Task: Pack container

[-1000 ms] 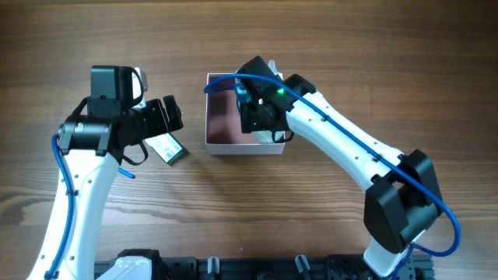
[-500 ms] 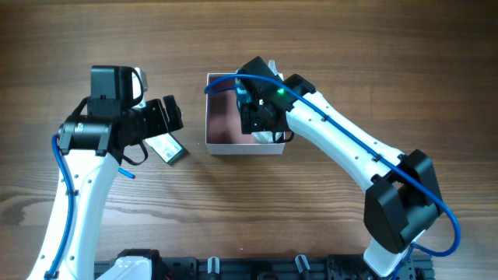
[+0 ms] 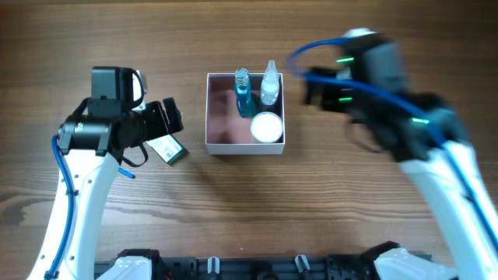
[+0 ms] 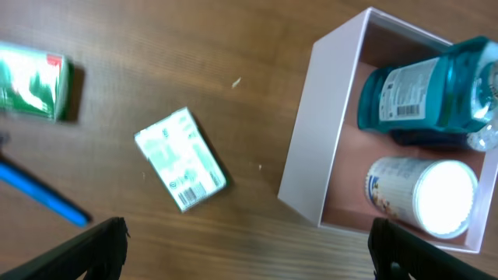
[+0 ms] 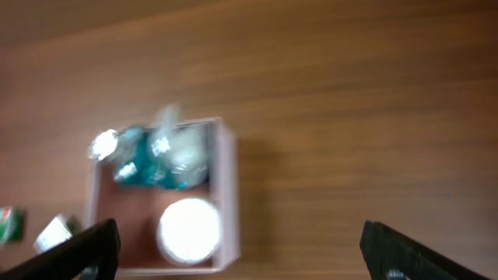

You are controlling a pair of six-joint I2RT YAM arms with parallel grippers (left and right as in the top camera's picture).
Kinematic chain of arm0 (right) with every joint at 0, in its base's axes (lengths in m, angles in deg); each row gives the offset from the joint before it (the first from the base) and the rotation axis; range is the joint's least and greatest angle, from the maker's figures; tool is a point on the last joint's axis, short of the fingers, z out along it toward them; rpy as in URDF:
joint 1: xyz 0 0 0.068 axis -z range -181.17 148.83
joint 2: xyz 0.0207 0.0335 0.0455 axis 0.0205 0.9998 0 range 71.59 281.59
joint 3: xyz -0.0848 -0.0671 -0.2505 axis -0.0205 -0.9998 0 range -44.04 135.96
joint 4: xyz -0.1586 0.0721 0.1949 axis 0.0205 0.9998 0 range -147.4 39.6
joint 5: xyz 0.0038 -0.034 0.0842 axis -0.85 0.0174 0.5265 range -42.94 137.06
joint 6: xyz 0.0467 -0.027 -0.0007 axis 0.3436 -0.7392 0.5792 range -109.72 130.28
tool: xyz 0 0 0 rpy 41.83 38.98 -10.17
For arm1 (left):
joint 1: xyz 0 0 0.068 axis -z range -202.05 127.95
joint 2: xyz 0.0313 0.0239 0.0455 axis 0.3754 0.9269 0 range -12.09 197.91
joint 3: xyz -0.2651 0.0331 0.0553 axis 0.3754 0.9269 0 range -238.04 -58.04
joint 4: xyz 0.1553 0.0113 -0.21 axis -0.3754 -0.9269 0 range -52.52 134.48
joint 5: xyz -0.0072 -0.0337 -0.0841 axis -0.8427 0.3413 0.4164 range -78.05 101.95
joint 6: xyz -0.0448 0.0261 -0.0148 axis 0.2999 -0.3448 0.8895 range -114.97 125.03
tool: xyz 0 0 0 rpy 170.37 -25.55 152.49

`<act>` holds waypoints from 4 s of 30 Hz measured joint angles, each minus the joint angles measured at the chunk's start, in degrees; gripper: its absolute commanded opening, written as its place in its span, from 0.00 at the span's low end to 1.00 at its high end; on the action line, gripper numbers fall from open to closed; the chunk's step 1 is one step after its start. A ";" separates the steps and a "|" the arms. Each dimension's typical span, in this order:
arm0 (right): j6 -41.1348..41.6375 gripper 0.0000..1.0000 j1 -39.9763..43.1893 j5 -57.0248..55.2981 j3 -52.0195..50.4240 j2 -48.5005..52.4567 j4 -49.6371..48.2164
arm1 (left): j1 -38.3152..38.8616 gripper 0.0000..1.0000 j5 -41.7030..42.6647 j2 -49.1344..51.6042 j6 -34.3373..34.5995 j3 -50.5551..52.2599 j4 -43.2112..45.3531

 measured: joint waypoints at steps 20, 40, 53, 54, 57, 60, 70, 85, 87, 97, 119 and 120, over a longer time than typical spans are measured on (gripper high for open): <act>-13.57 0.99 22.01 14.08 -3.28 16.50 6.49 | -2.34 1.00 -7.10 20.04 22.47 -0.20 -1.03; -13.97 1.00 22.01 14.29 -3.34 17.14 6.45 | -2.34 1.00 -3.17 34.67 20.26 -0.22 7.26; -13.99 1.00 22.01 14.29 -3.34 17.14 6.49 | -2.34 0.80 -2.99 34.77 20.06 -0.20 7.76; -13.99 1.00 22.01 14.29 -3.34 17.14 6.49 | -2.34 0.75 -2.99 34.77 19.96 -0.20 7.74; -13.99 1.00 22.01 14.29 -3.34 17.14 6.51 | -2.34 0.67 -2.78 34.77 19.80 -0.22 7.69; -13.99 1.00 22.01 14.29 -3.34 17.14 6.54 | -2.34 0.62 -2.60 34.77 19.63 -0.20 7.69; -13.99 1.00 22.01 14.29 -3.34 17.14 6.54 | -2.34 0.40 -2.60 34.77 19.52 -0.20 6.99; -13.99 1.00 22.01 14.29 -3.34 17.14 6.54 | -1.53 0.29 -3.91 34.05 19.02 -4.68 -1.90; -13.99 1.00 22.01 14.29 -3.34 17.14 6.56 | -0.17 0.29 -4.35 32.41 18.29 -6.75 -3.13; -13.99 1.00 22.01 14.29 -3.34 17.14 6.56 | 15.89 0.33 -5.20 21.53 6.93 -10.62 4.11; -13.99 1.00 22.01 14.29 -3.34 17.14 6.95 | 23.23 0.65 -8.70 27.21 -0.76 -10.60 8.35; -13.99 1.00 22.01 14.29 -3.34 17.14 6.95 | 23.23 0.66 -8.70 27.28 -0.76 -10.60 8.35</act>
